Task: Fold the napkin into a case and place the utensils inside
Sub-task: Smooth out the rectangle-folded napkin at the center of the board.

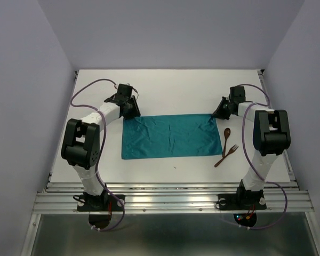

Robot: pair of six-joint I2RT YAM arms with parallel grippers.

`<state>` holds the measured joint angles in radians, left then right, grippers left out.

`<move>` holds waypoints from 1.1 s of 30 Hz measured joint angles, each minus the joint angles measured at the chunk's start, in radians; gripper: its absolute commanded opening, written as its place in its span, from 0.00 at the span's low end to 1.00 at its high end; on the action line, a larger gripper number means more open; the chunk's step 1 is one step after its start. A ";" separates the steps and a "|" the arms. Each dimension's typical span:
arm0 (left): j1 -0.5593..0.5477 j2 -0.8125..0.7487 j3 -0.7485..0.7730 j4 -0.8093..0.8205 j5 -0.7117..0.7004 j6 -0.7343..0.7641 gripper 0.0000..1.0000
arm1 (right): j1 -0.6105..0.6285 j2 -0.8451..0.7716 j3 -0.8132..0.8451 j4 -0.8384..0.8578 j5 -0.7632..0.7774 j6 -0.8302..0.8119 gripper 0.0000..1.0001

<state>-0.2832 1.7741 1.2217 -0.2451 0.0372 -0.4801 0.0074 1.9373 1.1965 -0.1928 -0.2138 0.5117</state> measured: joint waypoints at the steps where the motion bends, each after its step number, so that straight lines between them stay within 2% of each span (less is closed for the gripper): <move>1: -0.005 0.002 -0.004 0.005 -0.001 -0.002 0.44 | 0.000 0.000 0.000 0.000 -0.002 0.000 0.14; 13: 0.051 0.102 -0.010 0.019 -0.066 -0.019 0.43 | 0.000 0.000 0.000 0.003 -0.003 -0.001 0.14; 28: 0.054 0.119 -0.003 0.034 -0.106 -0.053 0.43 | 0.000 -0.002 0.000 0.001 -0.006 -0.011 0.15; 30: 0.054 0.115 -0.003 0.027 -0.115 -0.053 0.44 | 0.000 -0.006 0.000 -0.006 -0.005 -0.016 0.20; 31: 0.053 0.111 -0.003 0.020 -0.119 -0.053 0.44 | 0.000 -0.012 -0.001 -0.016 -0.003 -0.018 0.26; 32: 0.053 0.105 -0.003 0.012 -0.122 -0.052 0.44 | 0.000 -0.016 -0.001 -0.025 -0.001 -0.021 0.36; 33: 0.053 0.098 -0.003 0.005 -0.125 -0.052 0.45 | 0.000 -0.023 -0.001 -0.037 0.004 -0.024 0.39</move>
<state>-0.2298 1.8721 1.2182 -0.2405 -0.0875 -0.5323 0.0078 1.9141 1.1957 -0.2295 -0.2096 0.4881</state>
